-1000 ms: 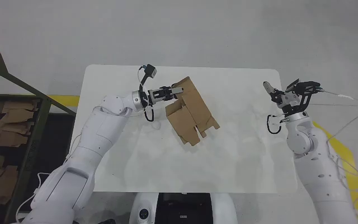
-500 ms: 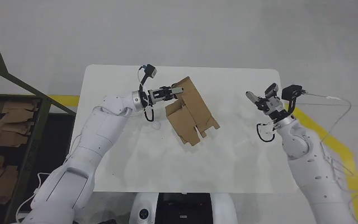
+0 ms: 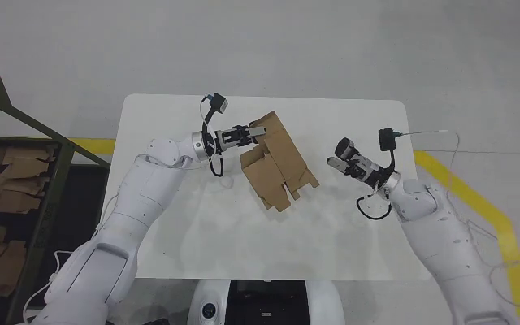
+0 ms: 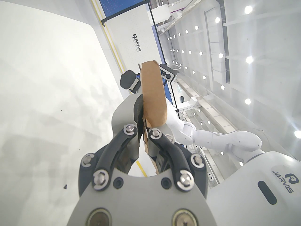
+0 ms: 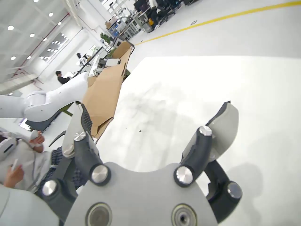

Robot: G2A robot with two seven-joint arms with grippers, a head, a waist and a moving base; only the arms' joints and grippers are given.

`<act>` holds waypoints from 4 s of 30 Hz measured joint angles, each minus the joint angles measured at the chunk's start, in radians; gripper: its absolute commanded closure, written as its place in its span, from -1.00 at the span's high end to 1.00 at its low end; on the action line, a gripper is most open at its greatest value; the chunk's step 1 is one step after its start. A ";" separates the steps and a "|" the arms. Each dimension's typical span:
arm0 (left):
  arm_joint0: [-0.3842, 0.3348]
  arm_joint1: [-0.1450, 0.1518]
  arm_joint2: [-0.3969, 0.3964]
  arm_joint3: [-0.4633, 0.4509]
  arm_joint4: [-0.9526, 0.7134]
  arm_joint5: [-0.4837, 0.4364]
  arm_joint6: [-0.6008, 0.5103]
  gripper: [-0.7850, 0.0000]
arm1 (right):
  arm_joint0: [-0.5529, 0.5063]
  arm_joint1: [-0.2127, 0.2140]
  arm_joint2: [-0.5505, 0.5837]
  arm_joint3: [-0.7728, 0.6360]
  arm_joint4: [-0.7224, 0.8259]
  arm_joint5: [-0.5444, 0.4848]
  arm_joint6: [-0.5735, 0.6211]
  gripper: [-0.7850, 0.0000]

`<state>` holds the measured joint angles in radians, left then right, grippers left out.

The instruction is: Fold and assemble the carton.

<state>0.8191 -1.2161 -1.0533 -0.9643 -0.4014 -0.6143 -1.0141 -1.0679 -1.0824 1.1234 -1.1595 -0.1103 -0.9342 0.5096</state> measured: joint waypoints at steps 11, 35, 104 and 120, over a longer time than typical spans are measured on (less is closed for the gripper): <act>0.000 0.000 0.000 0.000 0.000 0.000 0.000 -1.00 | 0.144 0.011 -0.163 0.025 0.527 0.171 0.547 1.00; 0.000 0.000 0.000 0.000 0.000 0.000 0.000 -1.00 | 0.315 0.014 -0.374 0.110 0.691 0.264 0.641 -0.52; 0.006 0.000 0.001 -0.009 0.006 0.007 0.011 1.00 | 0.057 0.018 -0.302 0.064 0.781 0.239 0.081 -1.00; 0.051 0.001 0.009 -0.050 0.045 0.017 0.039 1.00 | -0.056 0.033 -0.189 -0.198 0.613 0.488 -0.121 -1.00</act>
<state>0.8705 -1.2149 -1.0440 -1.0144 -0.3568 -0.5968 -0.9748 -1.1244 -1.0498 0.9341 -1.3573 0.5024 -0.4458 0.3889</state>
